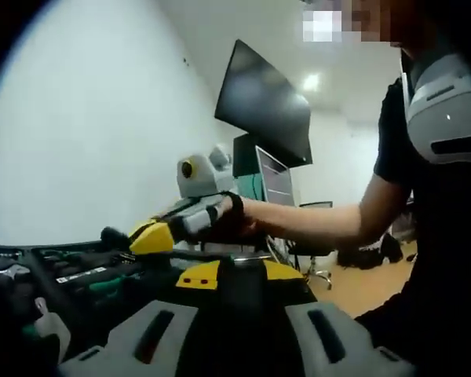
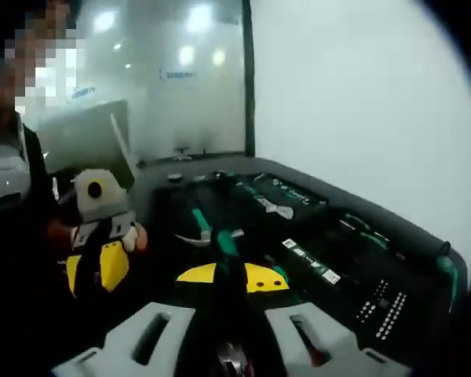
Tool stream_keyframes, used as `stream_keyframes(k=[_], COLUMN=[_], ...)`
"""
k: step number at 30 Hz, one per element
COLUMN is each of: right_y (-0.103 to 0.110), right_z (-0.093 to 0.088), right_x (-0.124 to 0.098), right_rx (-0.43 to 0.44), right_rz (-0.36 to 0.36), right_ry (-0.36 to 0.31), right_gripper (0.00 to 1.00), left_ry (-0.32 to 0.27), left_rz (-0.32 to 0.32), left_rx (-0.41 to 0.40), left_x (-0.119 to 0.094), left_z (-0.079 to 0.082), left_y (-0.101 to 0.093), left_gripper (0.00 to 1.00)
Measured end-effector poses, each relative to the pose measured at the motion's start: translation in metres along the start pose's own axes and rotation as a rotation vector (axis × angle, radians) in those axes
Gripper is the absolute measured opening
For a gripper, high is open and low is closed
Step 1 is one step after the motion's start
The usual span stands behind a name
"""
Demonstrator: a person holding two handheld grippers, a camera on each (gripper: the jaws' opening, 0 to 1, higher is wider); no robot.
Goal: Pick up the tools and put them into their designated positions in the toolbox.
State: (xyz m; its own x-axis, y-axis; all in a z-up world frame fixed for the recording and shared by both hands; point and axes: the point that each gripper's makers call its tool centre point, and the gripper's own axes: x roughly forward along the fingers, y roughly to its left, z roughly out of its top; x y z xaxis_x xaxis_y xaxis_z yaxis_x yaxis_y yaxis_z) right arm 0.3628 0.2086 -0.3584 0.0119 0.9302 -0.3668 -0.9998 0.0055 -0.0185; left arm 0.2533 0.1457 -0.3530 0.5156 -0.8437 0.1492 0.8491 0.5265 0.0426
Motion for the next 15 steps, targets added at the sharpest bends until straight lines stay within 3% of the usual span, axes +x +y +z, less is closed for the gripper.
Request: stream_keyframes(k=[4, 6, 10, 13, 14, 15], right_y=[0.001, -0.001, -0.003, -0.016, -0.027, -0.044], right_z=[-0.013, -0.013, -0.013, 0.023, 0.037, 0.047], right_x=[0.012, 0.012, 0.010, -0.015, -0.029, -0.048], right_rx=[0.022, 0.108, 0.042, 0.143, 0.172, 0.192], right_rz=[-0.006, -0.003, -0.032, -0.056, -0.101, -0.193], right_ry=[0.064, 0.073, 0.068, -0.113, -0.186, -0.251], right_gripper=[0.09, 0.09, 0.10, 0.09, 0.09, 0.09], left_ry=[0.000, 0.001, 0.006, 0.008, 0.007, 0.007], left_rz=[0.002, 0.003, 0.000, -0.002, -0.002, -0.001], left_rx=[0.001, 0.000, 0.004, 0.007, 0.007, 0.007], left_x=[0.000, 0.000, 0.000, 0.001, 0.000, 0.000], left_z=[0.000, 0.000, -0.001, -0.002, -0.001, -0.001], left_y=[0.000, 0.000, 0.000, -0.001, -0.001, -0.001], left_gripper=[0.15, 0.15, 0.15, 0.15, 0.15, 0.15])
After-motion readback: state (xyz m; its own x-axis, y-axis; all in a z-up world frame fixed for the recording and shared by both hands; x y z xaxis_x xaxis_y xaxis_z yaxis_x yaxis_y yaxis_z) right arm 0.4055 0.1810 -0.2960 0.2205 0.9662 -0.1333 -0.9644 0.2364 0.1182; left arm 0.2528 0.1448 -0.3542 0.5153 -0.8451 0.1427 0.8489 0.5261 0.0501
